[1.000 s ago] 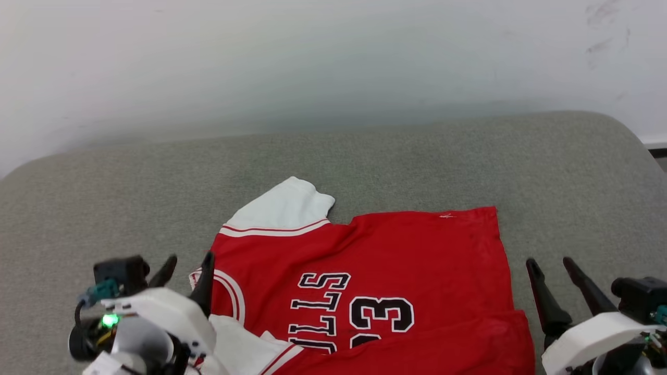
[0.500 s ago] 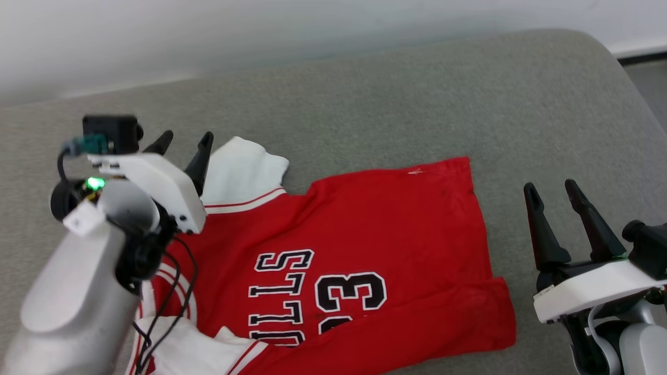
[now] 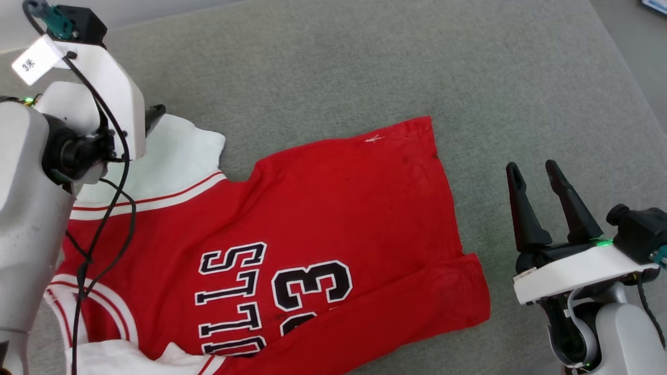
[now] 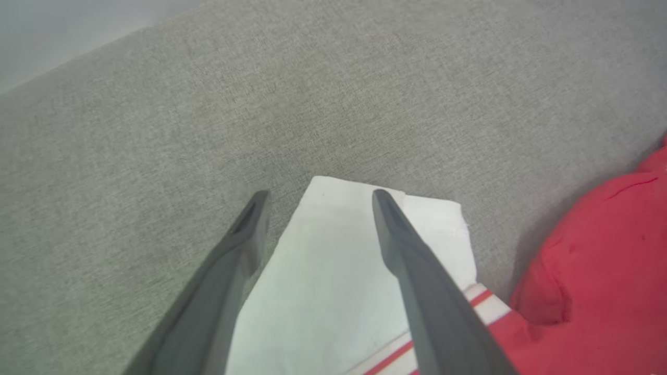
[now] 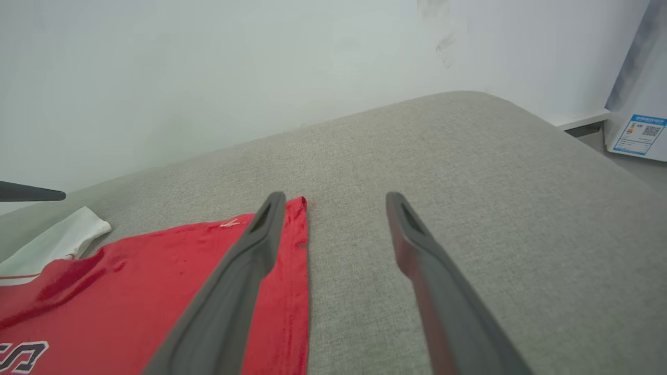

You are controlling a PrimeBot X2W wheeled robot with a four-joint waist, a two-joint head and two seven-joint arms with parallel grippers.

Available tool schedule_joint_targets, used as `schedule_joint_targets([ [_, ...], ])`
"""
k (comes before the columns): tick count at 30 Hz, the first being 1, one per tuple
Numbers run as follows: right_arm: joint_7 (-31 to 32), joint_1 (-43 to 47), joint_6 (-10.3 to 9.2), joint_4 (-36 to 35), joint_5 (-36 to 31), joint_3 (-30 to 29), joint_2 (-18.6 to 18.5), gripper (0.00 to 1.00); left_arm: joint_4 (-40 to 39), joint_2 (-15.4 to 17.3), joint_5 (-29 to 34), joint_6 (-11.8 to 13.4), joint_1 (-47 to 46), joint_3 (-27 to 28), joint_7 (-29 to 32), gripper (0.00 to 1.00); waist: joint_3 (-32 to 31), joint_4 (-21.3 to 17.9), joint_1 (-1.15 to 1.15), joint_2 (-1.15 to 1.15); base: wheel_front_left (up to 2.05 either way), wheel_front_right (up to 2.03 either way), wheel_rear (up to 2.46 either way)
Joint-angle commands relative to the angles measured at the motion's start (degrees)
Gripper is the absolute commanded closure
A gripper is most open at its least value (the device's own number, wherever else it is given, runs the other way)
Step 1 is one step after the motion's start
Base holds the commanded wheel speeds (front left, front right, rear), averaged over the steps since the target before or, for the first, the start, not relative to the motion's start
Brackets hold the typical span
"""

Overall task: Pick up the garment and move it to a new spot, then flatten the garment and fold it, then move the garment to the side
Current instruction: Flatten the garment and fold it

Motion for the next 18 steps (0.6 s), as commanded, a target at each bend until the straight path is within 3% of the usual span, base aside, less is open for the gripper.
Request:
schedule_joint_targets([
  [1, -0.41, -0.93, -0.02, 0.66, 0.42, 0.30, 0.43, 0.00, 0.98, 0.20, 0.43, -0.24, -0.88, -0.72, 1.12, 0.00, 1.47, -1.40, -0.01, 0.00, 0.00, 0.00, 0.00],
  [10, -2.71, -2.66, -0.02, 3.79, 2.05, 1.90, 0.87, 0.00, 8.36, 0.17, -0.07, -0.15, -2.24, -4.57, 13.14, 0.00, 3.33, -3.21, -0.01, 0.00, 0.00, 0.00, 0.00],
  [11, -2.91, -2.78, -0.02, 4.00, 2.25, 1.91, 0.89, 0.00, 8.82, 0.04, 0.00, 0.02, -2.02, -5.08, 14.34, 0.31, 3.44, -3.28, -0.01, 0.00, 0.00, 0.00, 0.00],
  [12, -3.00, -2.94, -0.02, 4.24, 2.35, 2.00, 0.91, 0.00, 9.19, -0.18, -0.19, 0.16, -1.67, -5.42, 15.37, 0.80, 3.53, -3.35, -0.01, 0.00, 0.00, 0.00, 0.00],
  [13, -3.01, -3.20, -0.02, 4.44, 2.47, 2.08, 0.93, 0.00, 9.46, -0.47, -0.40, 0.24, -1.29, -5.64, 16.03, 1.00, 3.61, -3.41, -0.01, 0.00, 0.00, 0.00, 0.00],
  [18, -2.28, -3.98, -0.02, 5.47, 3.61, 2.75, 0.59, 0.00, 9.63, -1.10, -0.35, 0.92, -0.63, -5.31, 13.44, 1.00, 3.39, -3.17, -0.01, 0.00, 0.00, 0.00, 0.00],
])
